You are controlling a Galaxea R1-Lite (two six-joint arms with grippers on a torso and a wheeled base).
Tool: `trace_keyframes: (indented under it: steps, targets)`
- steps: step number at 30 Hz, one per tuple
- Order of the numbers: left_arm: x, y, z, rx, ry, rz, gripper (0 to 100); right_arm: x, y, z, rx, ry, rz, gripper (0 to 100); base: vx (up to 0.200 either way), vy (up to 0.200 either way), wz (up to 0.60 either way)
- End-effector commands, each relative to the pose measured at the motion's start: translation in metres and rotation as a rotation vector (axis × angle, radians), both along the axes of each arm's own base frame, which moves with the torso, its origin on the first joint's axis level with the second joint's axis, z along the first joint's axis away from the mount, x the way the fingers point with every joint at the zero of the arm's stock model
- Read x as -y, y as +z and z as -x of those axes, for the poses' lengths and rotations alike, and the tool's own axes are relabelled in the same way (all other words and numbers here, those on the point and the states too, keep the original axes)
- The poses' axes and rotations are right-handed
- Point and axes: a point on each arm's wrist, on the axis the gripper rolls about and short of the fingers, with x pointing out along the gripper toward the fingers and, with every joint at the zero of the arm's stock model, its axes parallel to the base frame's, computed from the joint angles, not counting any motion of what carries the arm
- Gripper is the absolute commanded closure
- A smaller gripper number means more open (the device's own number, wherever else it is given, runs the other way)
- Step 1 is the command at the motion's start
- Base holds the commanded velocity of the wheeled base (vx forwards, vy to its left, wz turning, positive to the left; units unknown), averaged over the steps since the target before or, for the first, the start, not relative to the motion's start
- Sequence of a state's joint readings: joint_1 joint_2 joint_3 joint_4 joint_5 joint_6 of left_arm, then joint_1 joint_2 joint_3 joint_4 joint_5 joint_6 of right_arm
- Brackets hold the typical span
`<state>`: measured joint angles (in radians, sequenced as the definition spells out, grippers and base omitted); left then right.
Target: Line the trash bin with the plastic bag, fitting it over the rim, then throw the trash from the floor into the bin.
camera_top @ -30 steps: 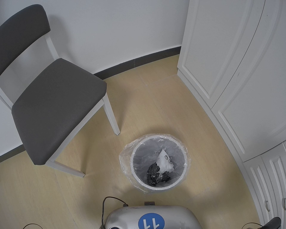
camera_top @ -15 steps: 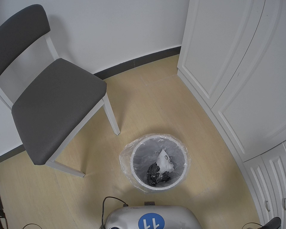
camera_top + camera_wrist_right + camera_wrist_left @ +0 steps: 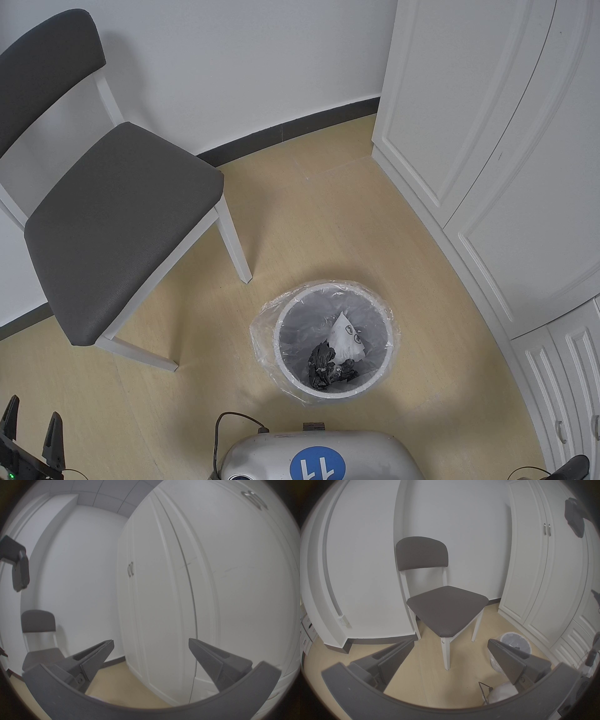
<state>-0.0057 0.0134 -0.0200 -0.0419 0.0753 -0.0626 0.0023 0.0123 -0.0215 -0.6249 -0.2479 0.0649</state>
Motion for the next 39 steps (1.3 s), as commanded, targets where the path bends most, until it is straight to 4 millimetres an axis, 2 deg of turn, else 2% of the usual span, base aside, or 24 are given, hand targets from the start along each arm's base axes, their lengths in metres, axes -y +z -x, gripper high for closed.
trace_keyframes:
  steps: [1,15,21,22,25,34,39]
  targets:
    - [0.001,-0.006,0.0,-0.016,-0.025,-0.001,0,-0.001,-0.013,-0.006,-0.086,0.023,0.015,0,0.0,0.0,0.0]
    - [0.002,-0.009,-0.001,-0.045,-0.072,-0.039,0,-0.001,-0.041,-0.018,-0.386,0.042,0.01,0,0.0,0.0,0.0]
    - [0.002,-0.009,-0.001,-0.044,-0.072,-0.039,0,-0.001,-0.039,-0.017,-0.378,0.003,0.048,0,0.0,0.0,0.0]
    - [0.002,-0.01,-0.001,-0.045,-0.07,-0.037,0,0.0,-0.035,-0.016,-0.369,-0.095,0.126,0,0.0,0.0,0.0]
    - [0.002,-0.01,-0.001,-0.045,-0.072,-0.037,0,0.001,-0.035,-0.016,-0.38,-0.112,0.154,0,0.0,0.0,0.0]
    - [0.002,-0.01,-0.001,-0.045,-0.07,-0.037,0,-0.002,-0.057,-0.02,-0.583,0.007,0.172,0,0.0,0.0,0.0]
    - [0.002,-0.01,-0.001,-0.045,-0.07,-0.039,0,-0.003,-0.058,-0.021,-0.585,0.072,0.184,0,0.0,0.0,0.0]
